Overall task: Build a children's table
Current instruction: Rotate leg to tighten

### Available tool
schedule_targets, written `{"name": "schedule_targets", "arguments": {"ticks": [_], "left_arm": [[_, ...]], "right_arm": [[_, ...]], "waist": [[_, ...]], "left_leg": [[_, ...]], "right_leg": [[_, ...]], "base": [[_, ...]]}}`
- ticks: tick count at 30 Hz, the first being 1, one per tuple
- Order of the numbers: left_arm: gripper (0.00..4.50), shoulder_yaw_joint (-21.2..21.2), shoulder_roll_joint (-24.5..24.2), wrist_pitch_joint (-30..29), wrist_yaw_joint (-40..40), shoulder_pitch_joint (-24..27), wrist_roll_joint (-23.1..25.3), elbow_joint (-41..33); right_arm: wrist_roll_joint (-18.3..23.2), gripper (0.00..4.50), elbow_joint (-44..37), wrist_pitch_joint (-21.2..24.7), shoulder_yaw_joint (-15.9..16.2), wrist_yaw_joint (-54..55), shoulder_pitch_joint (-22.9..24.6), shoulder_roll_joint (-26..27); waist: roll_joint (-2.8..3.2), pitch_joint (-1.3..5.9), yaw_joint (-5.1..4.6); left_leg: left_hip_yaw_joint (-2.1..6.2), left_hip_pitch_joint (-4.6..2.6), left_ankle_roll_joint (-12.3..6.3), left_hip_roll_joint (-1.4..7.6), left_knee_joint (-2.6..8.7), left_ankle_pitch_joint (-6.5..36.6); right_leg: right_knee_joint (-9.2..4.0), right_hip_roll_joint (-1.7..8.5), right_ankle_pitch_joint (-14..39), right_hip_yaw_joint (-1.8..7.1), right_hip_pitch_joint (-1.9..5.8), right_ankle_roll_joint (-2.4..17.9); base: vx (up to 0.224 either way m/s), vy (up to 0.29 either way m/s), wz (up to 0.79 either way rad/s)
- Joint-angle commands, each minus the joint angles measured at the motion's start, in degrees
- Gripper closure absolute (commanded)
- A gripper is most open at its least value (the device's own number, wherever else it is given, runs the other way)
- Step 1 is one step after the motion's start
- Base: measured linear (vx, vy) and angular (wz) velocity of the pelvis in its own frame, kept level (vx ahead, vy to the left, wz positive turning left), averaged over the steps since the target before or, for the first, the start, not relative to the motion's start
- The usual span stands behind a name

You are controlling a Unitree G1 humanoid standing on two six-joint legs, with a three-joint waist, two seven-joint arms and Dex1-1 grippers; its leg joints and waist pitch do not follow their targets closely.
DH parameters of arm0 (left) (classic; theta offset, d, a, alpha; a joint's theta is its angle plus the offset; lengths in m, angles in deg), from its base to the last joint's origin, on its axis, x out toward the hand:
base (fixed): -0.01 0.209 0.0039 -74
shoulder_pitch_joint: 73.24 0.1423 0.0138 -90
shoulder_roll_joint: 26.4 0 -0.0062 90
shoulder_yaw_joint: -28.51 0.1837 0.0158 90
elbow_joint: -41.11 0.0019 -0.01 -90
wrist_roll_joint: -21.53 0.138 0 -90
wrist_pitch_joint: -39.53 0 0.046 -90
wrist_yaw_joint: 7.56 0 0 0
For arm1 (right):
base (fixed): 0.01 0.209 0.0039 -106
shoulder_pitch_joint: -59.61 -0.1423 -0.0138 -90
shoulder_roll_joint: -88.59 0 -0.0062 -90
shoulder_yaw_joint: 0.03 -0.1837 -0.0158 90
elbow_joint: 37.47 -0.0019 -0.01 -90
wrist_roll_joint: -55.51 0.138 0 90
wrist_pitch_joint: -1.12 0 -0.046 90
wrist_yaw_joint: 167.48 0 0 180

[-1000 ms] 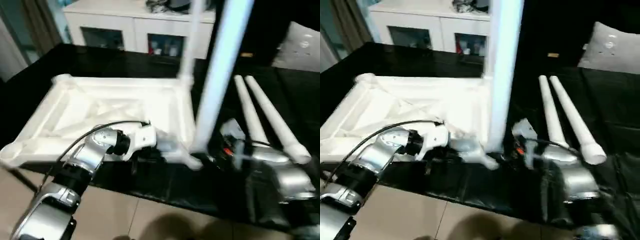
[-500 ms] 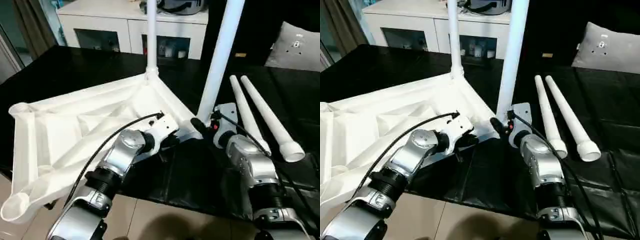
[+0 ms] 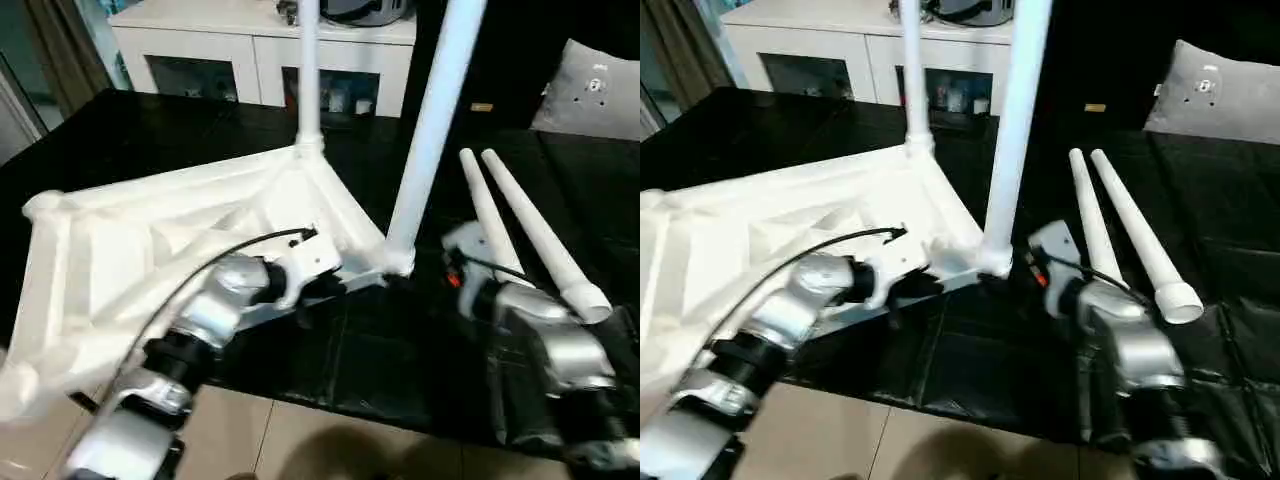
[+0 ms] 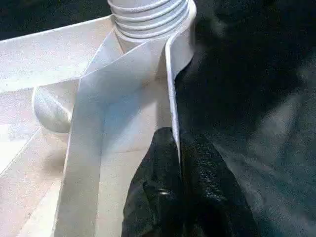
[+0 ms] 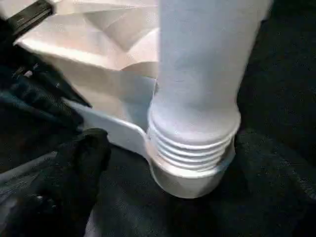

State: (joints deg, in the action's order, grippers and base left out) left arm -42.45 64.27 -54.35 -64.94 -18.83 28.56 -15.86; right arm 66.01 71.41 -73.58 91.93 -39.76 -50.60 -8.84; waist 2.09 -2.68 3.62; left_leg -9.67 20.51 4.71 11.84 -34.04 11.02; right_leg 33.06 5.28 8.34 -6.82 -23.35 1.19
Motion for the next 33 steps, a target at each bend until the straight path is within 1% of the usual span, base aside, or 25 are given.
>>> {"name": "schedule_targets", "arguments": {"ticks": [1, 2, 3, 4, 5, 6, 7, 8, 11, 12, 13, 15, 16, 17, 18, 19, 20, 22, 23, 24, 30, 31, 33], "left_arm": [[4.50, 1.2, -0.6, 5.1, -5.5, -1.7, -1.7, -2.0], [4.50, 1.5, -1.2, 5.6, -6.5, -1.7, -1.8, -1.8], [4.50, 1.7, -1.4, 5.9, -6.9, -1.7, -1.8, -1.8], [4.50, 2.4, -2.6, 7.3, -9.0, -2.0, -1.7, -1.2], [4.50, 2.7, -3.2, 8.6, -11.0, -2.1, -2.0, -0.6], [4.50, 2.8, -3.6, 9.3, -12.1, -2.2, -2.2, -0.3], [4.50, 2.7, -3.8, 9.8, -13.1, -2.4, -2.4, 0.1], [4.50, 3.0, -4.5, 10.6, -15.0, -2.5, -2.5, 0.5], [4.50, 3.9, -5.9, 12.6, -17.9, -2.8, -2.5, 1.0], [4.50, 4.0, -6.2, 13.1, -18.3, -3.0, -2.4, 1.2], [4.50, 4.1, -6.3, 13.2, -18.5, -3.0, -2.3, 1.3], [4.50, 4.1, -6.5, 13.7, -18.9, -3.2, -2.2, 1.7], [4.50, 4.0, -6.6, 14.0, -19.1, -3.3, -2.2, 2.0], [4.50, 3.9, -6.6, 14.9, -19.2, -3.6, -2.2, 2.9], [4.50, 3.9, -6.6, 15.3, -19.3, -3.8, -2.1, 3.3], [4.50, 3.8, -6.6, 15.6, -19.4, -3.9, -2.1, 3.7], [4.50, 3.8, -6.6, 16.0, -19.4, -4.1, -2.2, 4.2], [4.50, 3.8, -6.7, 16.1, -19.4, -4.2, -2.2, 4.4], [4.50, 3.8, -6.8, 16.3, -19.3, -4.2, -2.2, 4.6], [4.50, 3.8, -6.8, 16.3, -19.3, -4.2, -2.2, 4.7], [4.50, 3.5, -6.4, 16.8, -19.1, -4.6, -2.3, 5.6], [4.50, 3.4, -6.3, 16.7, -18.9, -4.5, -2.4, 5.6], [4.50, 2.6, -5.6, 14.9, -17.3, -4.1, -2.8, 4.8]], "right_arm": [[0.7, 0.08, -2.0, -1.5, 0.9, -4.9, 0.1, -2.1], [0.8, 0.08, -2.2, -1.8, 1.2, -6.1, 0.1, -2.9], [0.9, 0.08, -2.3, -1.9, 1.3, -6.6, 0.2, -3.2], [1.4, 0.08, -2.8, -3.2, 2.0, -9.6, 0.5, -4.8], [1.8, 0.08, -3.0, -3.7, 2.4, -11.8, 0.6, -5.8], [2.1, 0.08, -3.1, -3.9, 2.6, -13.1, 0.7, -6.3], [2.3, 0.23, -3.0, -4.3, 2.8, -14.3, 0.7, -6.7], [2.5, 0.23, -3.0, -4.4, 3.2, -16.0, 0.6, -7.1], [3.2, 0.60, -3.0, -3.7, 4.0, -18.4, 0.4, -7.7], [3.2, 0.60, -3.0, -3.7, 4.3, -18.9, 0.4, -7.9], [3.2, 0.74, -3.0, -3.8, 4.5, -19.2, 0.5, -7.9], [3.3, 0.83, -3.3, -3.6, 5.0, -19.9, 0.6, -8.0], [3.2, 0.94, -3.4, -3.7, 5.5, -20.3, 0.7, -8.0], [3.0, 1.05, -3.6, -3.8, 6.2, -21.1, 1.0, -8.2], [2.9, 1.19, -3.5, -4.0, 6.3, -21.4, 1.0, -8.2], [2.9, 1.19, -3.5, -4.1, 6.4, -21.6, 1.1, -8.3], [2.7, 1.38, -3.5, -4.2, 6.6, -21.8, 1.2, -8.4], [2.5, 1.45, -3.5, -4.3, 6.8, -21.9, 1.3, -8.5], [2.4, 1.51, -3.5, -4.2, 6.9, -21.8, 1.4, -8.7], [2.4, 1.68, -3.4, -4.1, 6.9, -21.8, 1.4, -8.8], [3.5, 1.86, -3.4, -2.2, 6.6, -21.5, 1.4, -8.1], [3.8, 1.87, -3.5, -2.0, 6.6, -21.6, 1.5, -8.0], [4.9, 1.87, -4.5, -0.3, 6.5, -20.4, 2.2, -6.6]], "waist": [[-0.37, 4.14, 0.49], [-0.31, 4.19, 0.73], [-0.21, 4.15, 0.97], [-0.30, 4.16, 1.40], [-0.38, 4.15, 1.77], [-0.38, 4.12, 1.91], [-0.43, 4.16, 2.03], [-0.39, 4.17, 2.17], [-0.52, 4.10, 2.28], [-0.49, 4.12, 2.30], [-0.51, 4.13, 2.32], [-0.48, 4.13, 2.30], [-0.80, 4.09, 2.34], [-0.69, 4.08, 2.40], [-0.73, 4.14, 2.45], [-0.72, 4.12, 2.48], [-0.71, 4.15, 2.55], [-0.70, 4.15, 2.64], [-0.88, 4.14, 2.66], [-0.84, 4.11, 2.71], [-0.78, 4.15, 2.79], [-0.68, 4.12, 2.81], [-0.66, 4.12, 2.82]], "left_leg": [[0.06, 0.00, -5.47, 1.15, 3.66, 11.1], [-0.04, -0.08, -5.66, 1.30, 3.59, 10.5], [-0.01, -0.09, -5.71, 1.36, 3.60, 10.4], [-0.10, -0.20, -5.74, 1.39, 3.57, 10.6], [-0.14, -0.18, -5.78, 1.36, 3.59, 10.8], [-0.14, -0.13, -5.72, 1.38, 3.60, 10.6], [-0.09, -0.05, -5.67, 1.48, 3.66, 10.4], [-0.10, -0.11, -5.56, 1.48, 3.65, 10.4], [-0.08, -0.05, -5.37, 1.42, 3.70, 11.0], [-0.05, -0.08, -5.16, 1.48, 3.73, 11.1], [-0.06, -0.09, -5.03, 1.45, 3.70, 10.9], [-0.06, -0.11, -4.83, 1.45, 3.71, 10.9], [-0.09, -0.08, -4.84, 1.41, 3.71, 10.6], [-0.12, -0.09, -4.83, 1.37, 3.68, 10.6], [-0.11, -0.09, -4.79, 1.41, 3.66, 10.5], [-0.11, -0.07, -4.85, 1.38, 3.66, 10.4], [-0.10, -0.07, -4.80, 1.42, 3.67, 10.2], [-0.08, -0.08, -4.71, 1.45, 3.69, 10.1], [-0.12, -0.10, -4.73, 1.49, 3.69, 10.1], [-0.10, -0.11, -4.72, 1.47, 3.68, 10.2], [-0.12, -0.07, -4.84, 1.40, 3.65, 9.9], [-0.12, -0.10, -4.77, 1.43, 3.66, 10.1], [-0.11, -0.10, -4.64, 1.43, 3.67, 10.1]], "right_leg": [[-3.94, 3.10, 16.6, 2.69, 3.76, 10.0], [-3.63, 3.03, 14.8, 2.83, 3.62, 10.8], [-3.55, 3.04, 14.5, 2.82, 3.58, 11.0], [-3.54, 3.15, 14.6, 2.80, 3.53, 11.2], [-3.59, 3.17, 15.2, 2.78, 3.61, 11.0], [-3.53, 3.16, 15.2, 2.81, 3.64, 10.9], [-3.41, 3.22, 15.0, 2.85, 3.69, 10.8], [-3.39, 3.23, 14.9, 2.85, 3.61, 11.0], [-3.51, 3.25, 16.3, 2.79, 3.66, 10.8], [-3.44, 3.29, 16.3, 2.81, 3.67, 10.7], [-3.45, 3.28, 16.4, 2.83, 3.67, 10.7], [-3.45, 3.24, 16.5, 2.81, 3.65, 10.7], [-3.43, 3.26, 16.9, 2.82, 3.66, 10.6], [-3.58, 3.28, 17.5, 2.82, 3.61, 10.3], [-3.50, 3.28, 17.3, 2.84, 3.64, 10.2], [-3.53, 3.25, 17.3, 2.82, 3.63, 10.2], [-3.50, 3.27, 17.2, 2.85, 3.64, 10.1], [-3.46, 3.28, 17.1, 2.84, 3.64, 10.2], [-3.46, 3.30, 17.0, 2.85, 3.59, 10.3], [-3.46, 3.30, 17.2, 2.83, 3.59, 10.2], [-3.49, 3.25, 17.3, 2.81, 3.66, 10.1], [-3.54, 3.28, 17.7, 2.79, 3.61, 10.0], [-3.52, 3.24, 17.6, 2.81, 3.63, 9.9]], "base": [[0.000, 0.000, 0.00], [0.000, 0.000, 0.00], [0.000, 0.000, 0.00], [0.000, 0.000, 0.00], [0.000, 0.000, 0.00], [0.000, 0.000, 0.00], [0.000, 0.000, 0.00], [0.000, 0.000, 0.00], [0.000, 0.000, 0.00], [0.000, 0.000, 0.00], [0.000, 0.000, 0.00], [0.000, 0.000, 0.00], [0.000, 0.000, 0.00], [0.000, 0.000, 0.00], [0.000, 0.000, 0.00], [0.000, 0.000, 0.00], [0.000, 0.000, 0.00], [0.000, 0.000, 0.00], [0.000, 0.000, 0.00], [0.000, 0.000, 0.00], [0.000, 0.000, 0.00], [0.000, 0.000, 0.00], [0.000, 0.000, 0.00]]}}
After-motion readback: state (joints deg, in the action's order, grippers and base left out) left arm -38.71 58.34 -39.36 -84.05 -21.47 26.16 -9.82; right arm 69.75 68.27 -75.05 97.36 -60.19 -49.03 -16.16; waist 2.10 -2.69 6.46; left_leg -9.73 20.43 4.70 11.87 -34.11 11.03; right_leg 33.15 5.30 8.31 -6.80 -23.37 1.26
